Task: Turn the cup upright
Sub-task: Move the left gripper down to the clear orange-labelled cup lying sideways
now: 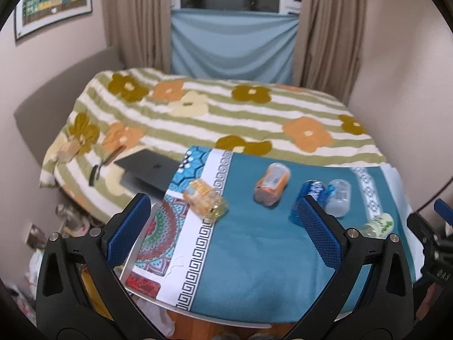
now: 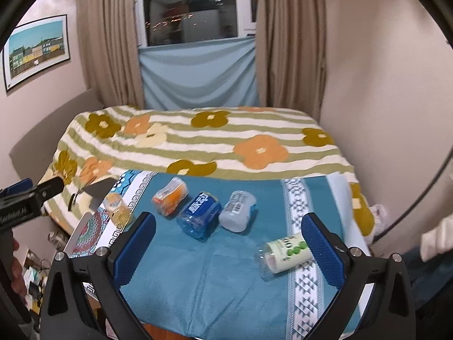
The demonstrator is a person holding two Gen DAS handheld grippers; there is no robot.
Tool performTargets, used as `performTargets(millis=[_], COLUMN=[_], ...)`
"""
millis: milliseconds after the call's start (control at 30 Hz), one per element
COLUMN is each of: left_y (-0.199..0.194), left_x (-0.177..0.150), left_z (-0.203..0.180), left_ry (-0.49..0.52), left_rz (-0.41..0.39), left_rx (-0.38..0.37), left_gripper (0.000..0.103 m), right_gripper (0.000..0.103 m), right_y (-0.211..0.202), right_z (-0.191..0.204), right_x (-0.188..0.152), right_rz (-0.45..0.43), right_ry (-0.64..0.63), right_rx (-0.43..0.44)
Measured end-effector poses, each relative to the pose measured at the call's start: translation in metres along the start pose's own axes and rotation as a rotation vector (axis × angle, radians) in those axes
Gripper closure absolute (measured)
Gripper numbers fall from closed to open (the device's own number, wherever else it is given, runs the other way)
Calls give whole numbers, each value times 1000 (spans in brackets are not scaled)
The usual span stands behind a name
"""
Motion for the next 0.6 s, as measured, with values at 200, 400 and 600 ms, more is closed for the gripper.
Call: performTargets(millis=[200,400,600], left_y=[58,122,181], left_x=[0,-2,-13], left_z=[14,24,39], left_ry=[-40,-93,-174], left_rz=[96,207,341], left_rx=[39,54,88], left_gripper=[0,0,0], right_gripper=[0,0,0], right_y=[46,86,117], right_z=[13,22,25], right_x=[-18,-38,-53], right_rz=[69,148,219], right_ry=[-32,-50,-38], right_rx=[61,97,121])
Point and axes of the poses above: each gripper's, at about its wrist camera, not at the fingertips, and y roughly the way its jaws point, z to its left, x to its top, the point moved 9 cm from there along y, roughly the way its jaws point, and after that the axes turned 2 degrees about -x, right-handed, at the moved point
